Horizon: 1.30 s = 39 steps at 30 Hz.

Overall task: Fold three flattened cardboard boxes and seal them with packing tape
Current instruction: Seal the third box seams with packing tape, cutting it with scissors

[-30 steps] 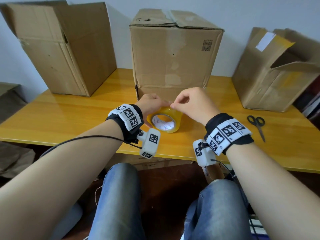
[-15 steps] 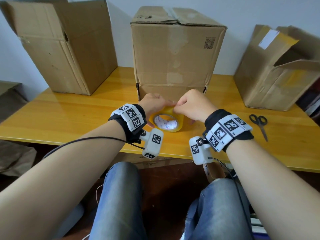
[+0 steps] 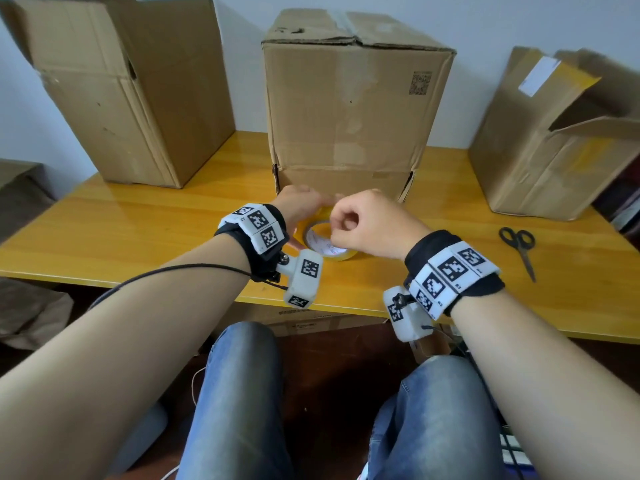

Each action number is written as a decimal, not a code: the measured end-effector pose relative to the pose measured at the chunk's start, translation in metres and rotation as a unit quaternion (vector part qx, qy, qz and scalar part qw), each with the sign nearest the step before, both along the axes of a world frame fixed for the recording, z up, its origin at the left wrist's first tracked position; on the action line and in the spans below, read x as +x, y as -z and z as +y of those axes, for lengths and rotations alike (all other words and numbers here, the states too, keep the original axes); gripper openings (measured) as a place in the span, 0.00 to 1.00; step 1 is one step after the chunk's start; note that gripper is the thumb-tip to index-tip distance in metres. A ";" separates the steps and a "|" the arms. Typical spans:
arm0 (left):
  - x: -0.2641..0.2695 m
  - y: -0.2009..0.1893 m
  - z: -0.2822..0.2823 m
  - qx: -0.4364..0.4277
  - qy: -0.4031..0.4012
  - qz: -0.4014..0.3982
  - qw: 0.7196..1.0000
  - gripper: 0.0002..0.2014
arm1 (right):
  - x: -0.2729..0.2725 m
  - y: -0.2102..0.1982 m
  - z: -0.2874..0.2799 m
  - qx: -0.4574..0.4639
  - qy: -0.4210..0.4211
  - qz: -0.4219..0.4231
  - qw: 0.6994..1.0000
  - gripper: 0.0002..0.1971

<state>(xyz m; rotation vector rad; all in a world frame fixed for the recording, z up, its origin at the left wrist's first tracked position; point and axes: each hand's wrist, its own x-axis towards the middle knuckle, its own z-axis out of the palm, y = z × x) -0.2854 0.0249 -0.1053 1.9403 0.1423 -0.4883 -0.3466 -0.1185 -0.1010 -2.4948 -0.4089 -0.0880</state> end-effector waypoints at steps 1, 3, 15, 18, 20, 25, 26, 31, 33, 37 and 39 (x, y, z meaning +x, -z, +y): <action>0.001 -0.001 0.001 0.005 0.006 0.007 1.000 0.11 | 0.000 -0.003 0.001 0.013 0.006 -0.035 0.999 0.06; 0.002 -0.001 -0.001 0.022 0.023 0.014 0.999 0.07 | 0.006 -0.008 -0.004 0.066 0.057 -0.091 0.992 0.05; 0.005 0.005 0.006 0.013 0.010 0.029 0.999 0.31 | 0.011 -0.010 -0.009 -0.027 0.110 0.001 0.994 0.06; 0.004 0.003 0.006 0.018 0.015 0.029 0.999 0.28 | 0.011 -0.014 -0.004 -0.054 0.107 0.007 0.993 0.09; 0.003 0.002 0.008 0.021 0.021 0.033 0.999 0.28 | 0.011 -0.016 -0.003 -0.067 0.106 0.015 0.992 0.10; 0.003 0.000 0.010 0.018 0.024 0.036 0.999 0.32 | 0.007 -0.019 0.001 -0.106 0.101 0.020 0.989 0.11; 0.002 -0.001 0.010 0.018 0.035 0.033 0.999 0.32 | 0.006 -0.020 0.001 -0.105 0.097 0.030 0.989 0.11; 0.002 -0.001 0.015 0.016 0.093 0.023 0.995 0.18 | 0.003 -0.014 0.002 -0.086 0.076 0.075 0.991 0.11; 0.003 -0.001 0.016 0.015 0.103 0.015 0.994 0.18 | 0.003 -0.008 0.004 -0.082 0.079 0.077 0.990 0.13; 0.003 -0.001 0.023 -0.008 0.122 0.029 0.992 0.16 | 0.003 -0.001 0.003 -0.042 0.094 0.076 0.992 0.16; 0.003 -0.001 0.023 -0.016 0.116 0.033 0.993 0.15 | 0.005 0.001 0.003 -0.031 0.101 0.055 0.993 0.14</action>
